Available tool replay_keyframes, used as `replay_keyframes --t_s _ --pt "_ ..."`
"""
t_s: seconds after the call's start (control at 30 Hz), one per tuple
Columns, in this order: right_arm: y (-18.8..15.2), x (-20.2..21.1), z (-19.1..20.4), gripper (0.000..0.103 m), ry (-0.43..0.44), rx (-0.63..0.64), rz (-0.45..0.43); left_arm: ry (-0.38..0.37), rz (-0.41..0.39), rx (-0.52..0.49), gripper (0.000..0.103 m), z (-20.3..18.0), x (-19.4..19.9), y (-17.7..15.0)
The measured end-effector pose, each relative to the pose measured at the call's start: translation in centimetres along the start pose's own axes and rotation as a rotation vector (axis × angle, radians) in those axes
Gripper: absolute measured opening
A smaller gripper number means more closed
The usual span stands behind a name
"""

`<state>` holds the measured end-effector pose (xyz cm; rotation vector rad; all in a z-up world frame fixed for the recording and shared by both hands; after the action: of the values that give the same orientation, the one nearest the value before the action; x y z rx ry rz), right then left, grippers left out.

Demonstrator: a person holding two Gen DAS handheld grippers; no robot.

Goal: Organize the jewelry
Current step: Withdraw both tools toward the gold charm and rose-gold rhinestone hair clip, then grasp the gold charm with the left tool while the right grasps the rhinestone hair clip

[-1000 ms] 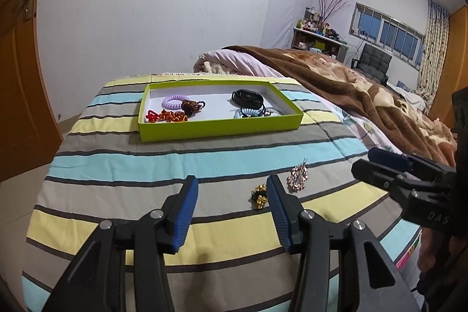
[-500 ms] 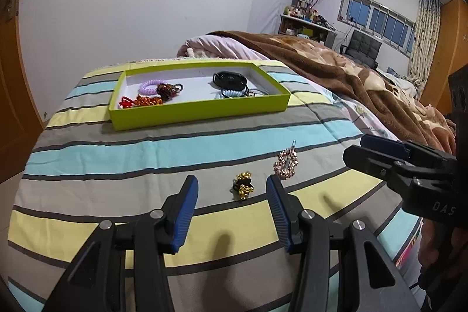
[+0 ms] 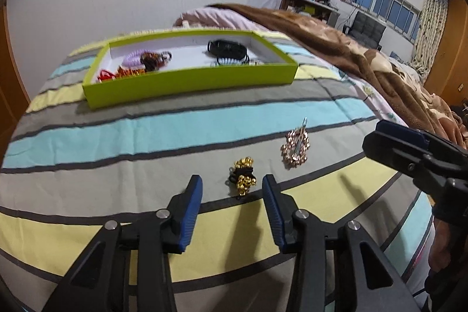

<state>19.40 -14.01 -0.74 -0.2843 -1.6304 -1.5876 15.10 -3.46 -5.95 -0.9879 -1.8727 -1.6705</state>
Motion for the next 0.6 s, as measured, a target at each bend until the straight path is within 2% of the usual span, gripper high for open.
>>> replay_keyframes --t_s 0.1,0.2,0.27,0.33,0.6 --pt "0.0 -0.4 -0.1 0.058 0.0 -0.004 0.005 -0.009 0.005 0.0 0.04 0.0 -0.1 0.1" --pt "0.0 -0.9 -0.1 0.058 0.002 -0.009 0.014 -0.001 0.016 -0.004 0.032 0.0 -0.2 0.1" --pt "0.0 -1.3 0.0 0.058 0.004 -0.01 0.021 -0.006 0.019 -0.012 0.021 -0.3 -0.3 0.3" --pt "0.0 -1.7 0.1 0.058 0.006 -0.009 0.027 -0.002 0.023 -0.019 0.015 -0.4 -0.4 0.3" --pt "0.2 -3.6 0.2 0.058 0.016 -0.03 0.063 -0.02 0.007 0.009 0.014 0.1 0.0 0.5"
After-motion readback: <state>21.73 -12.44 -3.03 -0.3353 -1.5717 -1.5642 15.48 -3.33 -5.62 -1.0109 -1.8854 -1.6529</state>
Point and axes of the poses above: each gripper's, at about its wrist camera, not at the fingertips, and x roughly against the way its jaws point, z to its left, y to its top, the point moved 3 cm from there along -x, roughly the way its jaws point, and after that the axes turned 2 degrees about -y, right-handed, at the moved point
